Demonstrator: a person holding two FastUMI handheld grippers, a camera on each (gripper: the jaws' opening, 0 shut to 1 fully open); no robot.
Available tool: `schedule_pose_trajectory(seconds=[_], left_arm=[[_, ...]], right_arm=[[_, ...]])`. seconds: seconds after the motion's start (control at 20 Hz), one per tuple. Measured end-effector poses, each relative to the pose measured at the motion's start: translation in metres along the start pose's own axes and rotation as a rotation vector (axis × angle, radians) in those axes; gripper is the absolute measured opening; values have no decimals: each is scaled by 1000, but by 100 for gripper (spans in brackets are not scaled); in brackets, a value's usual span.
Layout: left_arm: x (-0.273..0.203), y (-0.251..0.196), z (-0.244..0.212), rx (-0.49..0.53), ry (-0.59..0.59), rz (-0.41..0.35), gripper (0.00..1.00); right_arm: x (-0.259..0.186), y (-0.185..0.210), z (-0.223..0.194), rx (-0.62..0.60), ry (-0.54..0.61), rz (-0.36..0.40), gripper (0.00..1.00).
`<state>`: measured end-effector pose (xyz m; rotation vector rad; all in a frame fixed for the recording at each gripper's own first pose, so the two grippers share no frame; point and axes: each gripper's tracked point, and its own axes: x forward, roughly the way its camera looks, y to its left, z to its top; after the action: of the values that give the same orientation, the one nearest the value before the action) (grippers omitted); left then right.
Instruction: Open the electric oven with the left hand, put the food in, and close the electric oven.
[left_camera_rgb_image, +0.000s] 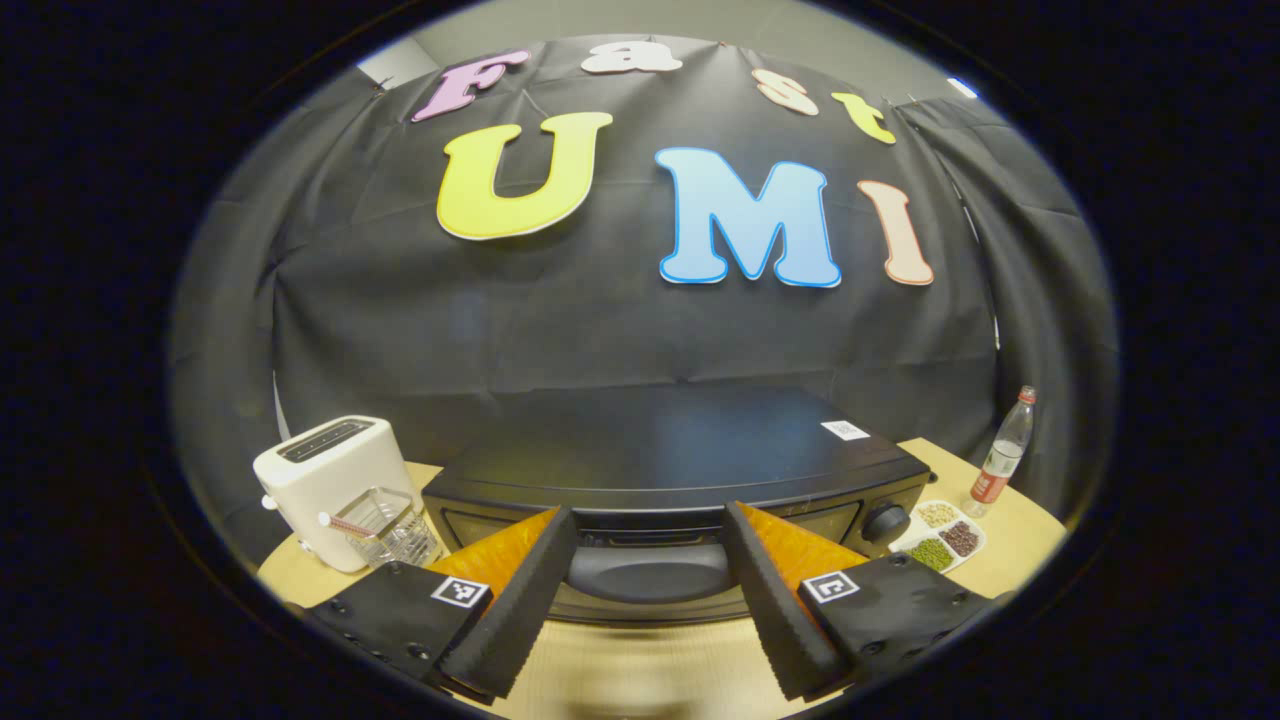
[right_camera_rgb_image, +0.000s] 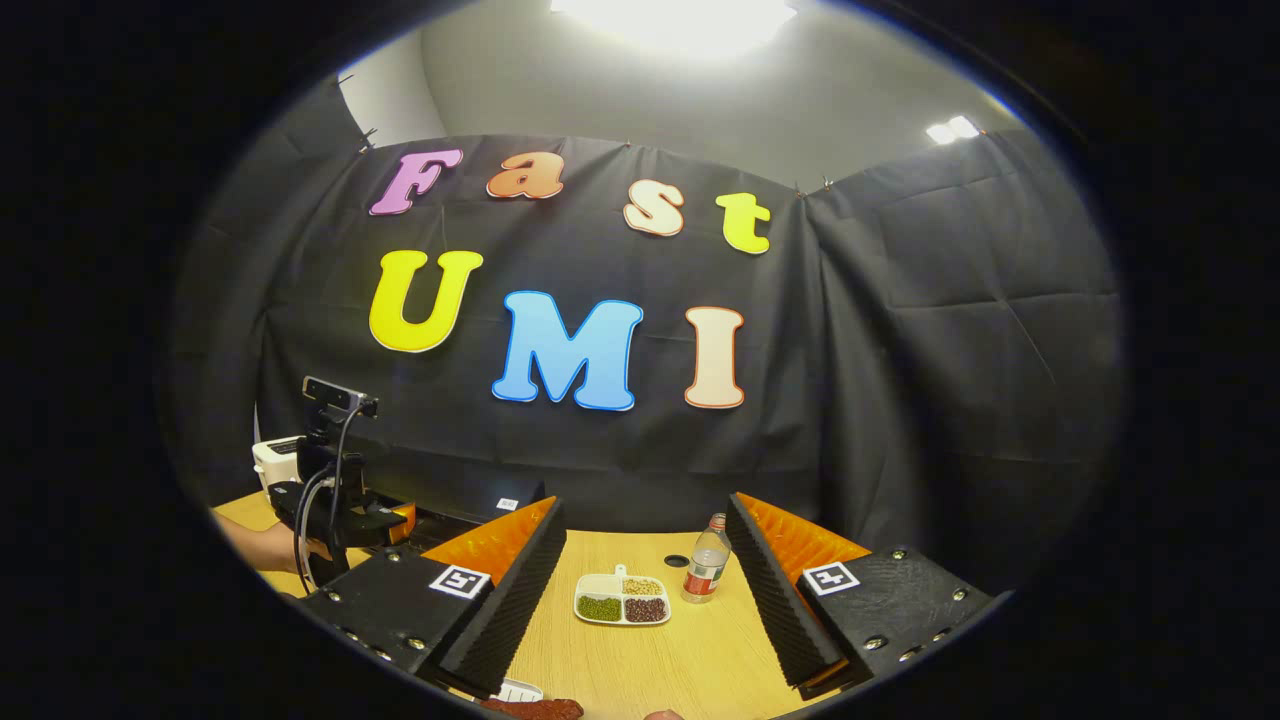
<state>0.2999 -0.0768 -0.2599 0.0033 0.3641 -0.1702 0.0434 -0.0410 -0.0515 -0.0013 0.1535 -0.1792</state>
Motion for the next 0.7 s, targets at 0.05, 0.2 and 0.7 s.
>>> schedule_pose_trajectory(seconds=[0.05,0.2,0.7], left_arm=[[-2,0,-1,0,3,1,94],[-11,-1,-5,3,0,9,98],[-67,-4,-54,-16,8,28,98]], right_arm=[[0,-1,-2,13,5,-2,98],[3,-7,-7,62,27,-8,98],[4,-12,-11,49,38,31,98]])
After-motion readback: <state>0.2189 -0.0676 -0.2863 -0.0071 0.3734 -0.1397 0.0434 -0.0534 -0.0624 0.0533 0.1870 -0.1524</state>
